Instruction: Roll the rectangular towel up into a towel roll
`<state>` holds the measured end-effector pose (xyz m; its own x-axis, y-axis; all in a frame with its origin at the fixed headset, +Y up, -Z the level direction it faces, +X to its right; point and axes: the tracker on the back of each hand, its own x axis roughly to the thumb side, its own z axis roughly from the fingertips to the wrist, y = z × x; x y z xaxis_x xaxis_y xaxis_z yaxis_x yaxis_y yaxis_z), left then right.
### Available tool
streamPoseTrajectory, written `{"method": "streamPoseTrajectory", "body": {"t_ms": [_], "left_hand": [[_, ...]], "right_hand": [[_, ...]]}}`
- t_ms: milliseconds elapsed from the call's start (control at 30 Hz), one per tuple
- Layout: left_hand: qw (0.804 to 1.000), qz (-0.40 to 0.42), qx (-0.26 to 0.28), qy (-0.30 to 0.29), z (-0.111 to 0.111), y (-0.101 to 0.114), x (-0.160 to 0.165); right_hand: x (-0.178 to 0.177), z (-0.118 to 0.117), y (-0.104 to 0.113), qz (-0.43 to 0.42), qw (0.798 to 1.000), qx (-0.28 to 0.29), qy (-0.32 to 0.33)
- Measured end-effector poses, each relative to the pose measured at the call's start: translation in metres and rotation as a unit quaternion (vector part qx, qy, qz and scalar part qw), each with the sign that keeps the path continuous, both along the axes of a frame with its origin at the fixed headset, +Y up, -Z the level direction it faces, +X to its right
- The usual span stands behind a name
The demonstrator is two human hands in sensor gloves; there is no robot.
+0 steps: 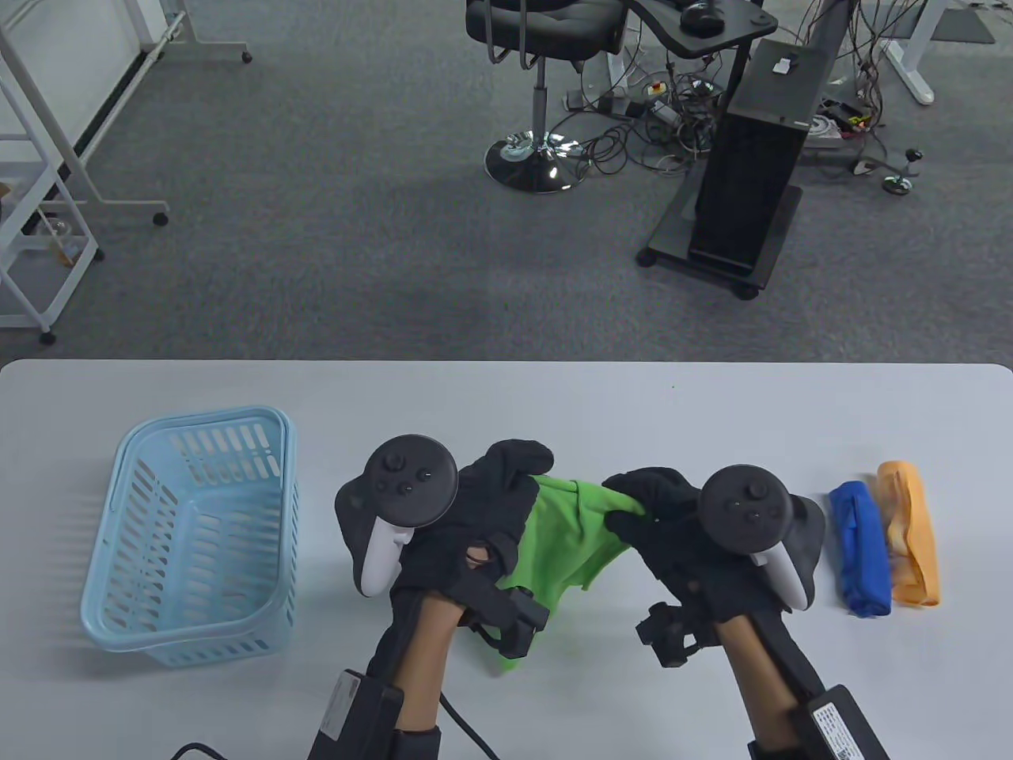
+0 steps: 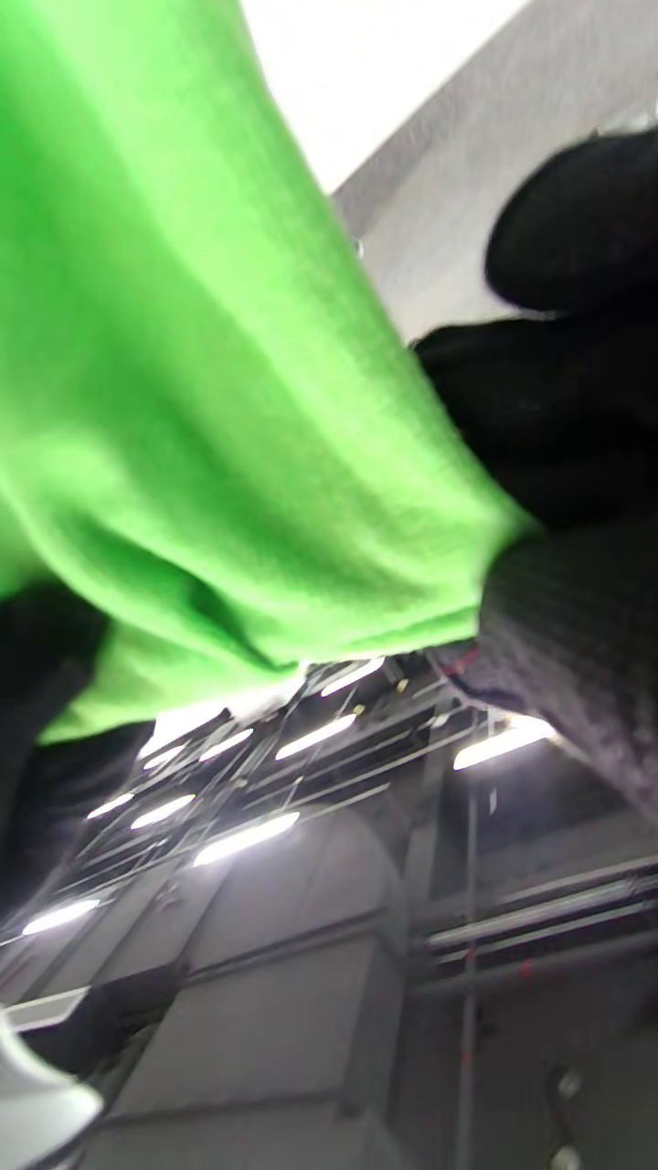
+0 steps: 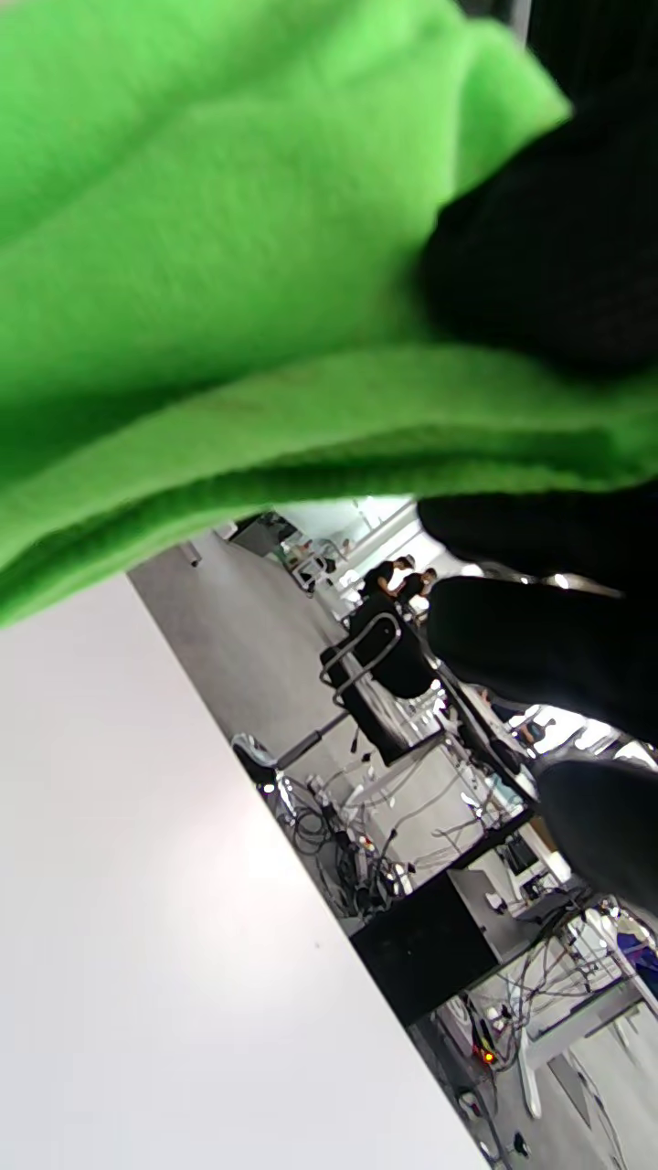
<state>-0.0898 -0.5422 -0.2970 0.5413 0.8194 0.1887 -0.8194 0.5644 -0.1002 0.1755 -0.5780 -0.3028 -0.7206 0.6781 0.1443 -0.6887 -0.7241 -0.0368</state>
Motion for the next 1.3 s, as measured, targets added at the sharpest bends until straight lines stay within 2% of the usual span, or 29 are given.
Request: {"method": "streamPoseTrajectory", "body": {"t_ms": [133, 167, 233, 267, 333, 367, 467, 533, 567, 633, 700, 733, 800, 833, 867, 900, 933, 967, 1000, 1033, 1100, 1200, 1267, 1300], "left_hand": [[0.990, -0.134, 0.033, -0.018, 0.000, 0.005, 0.006], [0.981, -0.193, 0.035, -0.012, -0.001, 0.004, 0.010], [0.967, -0.250, 0.035, 0.011, -0.004, 0.000, 0.014], [0.963, -0.265, 0.038, 0.026, -0.006, -0.002, 0.014], [0.957, -0.284, 0.045, 0.050, -0.010, -0.007, 0.015], [0.957, -0.282, 0.041, 0.056, -0.014, -0.011, 0.014], [0.972, -0.229, -0.019, 0.043, -0.027, -0.021, 0.009], [0.985, -0.158, -0.036, 0.051, -0.035, -0.027, 0.005], [0.993, -0.087, -0.050, 0.063, -0.043, -0.032, 0.003], [0.995, 0.001, -0.077, 0.067, -0.055, -0.038, 0.004], [0.991, 0.095, -0.095, 0.021, -0.072, -0.039, 0.008], [0.987, 0.125, -0.096, 0.008, -0.076, -0.037, 0.010], [0.975, 0.216, -0.051, -0.011, -0.090, -0.020, 0.012], [0.975, 0.220, -0.035, -0.011, -0.093, -0.012, 0.011], [0.979, 0.202, 0.004, -0.012, -0.095, 0.005, 0.009], [0.982, 0.188, 0.016, -0.014, -0.095, 0.011, 0.008], [0.989, 0.129, 0.063, -0.019, -0.092, 0.025, 0.007], [0.991, 0.098, 0.093, -0.016, -0.088, 0.029, 0.007], [0.990, 0.057, 0.128, -0.015, -0.082, 0.030, 0.009], [0.989, 0.031, 0.140, -0.017, -0.077, 0.028, 0.011], [0.988, -0.058, 0.141, -0.023, -0.061, 0.000, 0.015], [0.987, -0.141, 0.074, -0.010, -0.044, -0.067, 0.016], [0.976, -0.217, 0.026, -0.005, -0.028, -0.123, 0.013], [0.968, -0.251, 0.005, -0.014, -0.020, -0.144, 0.013]], "right_hand": [[0.002, 0.001, 0.013, -0.016, 0.999, -0.026, 0.024], [0.001, 0.000, 0.017, 0.011, 0.999, -0.026, 0.028], [-0.002, -0.002, 0.019, 0.060, 0.997, -0.033, 0.030], [-0.003, -0.004, 0.018, 0.090, 0.994, -0.053, 0.040], [-0.005, -0.009, 0.013, 0.134, 0.976, -0.150, 0.087], [-0.002, -0.012, 0.009, 0.135, 0.970, -0.177, 0.100], [0.008, -0.027, -0.003, 0.054, 0.975, -0.199, 0.079], [0.014, -0.037, -0.011, -0.006, 0.978, -0.201, 0.061], [0.016, -0.045, -0.016, -0.066, 0.976, -0.206, 0.033], [0.018, -0.054, -0.018, -0.123, 0.974, -0.189, -0.007], [0.014, -0.069, -0.010, -0.208, 0.962, -0.174, -0.024], [0.013, -0.071, -0.006, -0.220, 0.960, -0.170, -0.017], [0.010, -0.079, 0.016, -0.252, 0.962, -0.106, -0.008], [0.010, -0.080, 0.025, -0.258, 0.963, -0.081, -0.013], [0.011, -0.078, 0.038, -0.254, 0.966, -0.037, -0.024], [0.012, -0.077, 0.042, -0.249, 0.968, -0.023, -0.025], [0.014, -0.074, 0.050, -0.230, 0.973, 0.009, -0.026], [0.014, -0.072, 0.050, -0.215, 0.976, 0.021, -0.024], [0.014, -0.070, 0.047, -0.190, 0.981, 0.032, -0.011], [0.014, -0.068, 0.041, -0.169, 0.985, 0.034, -0.007], [0.014, -0.062, 0.007, -0.114, 0.993, 0.027, -0.008], [0.010, -0.051, -0.063, -0.062, 0.997, -0.037, 0.002], [0.006, -0.037, -0.112, -0.024, 0.997, -0.067, 0.010], [0.004, -0.031, -0.127, -0.008, 0.997, -0.081, 0.018]]}}
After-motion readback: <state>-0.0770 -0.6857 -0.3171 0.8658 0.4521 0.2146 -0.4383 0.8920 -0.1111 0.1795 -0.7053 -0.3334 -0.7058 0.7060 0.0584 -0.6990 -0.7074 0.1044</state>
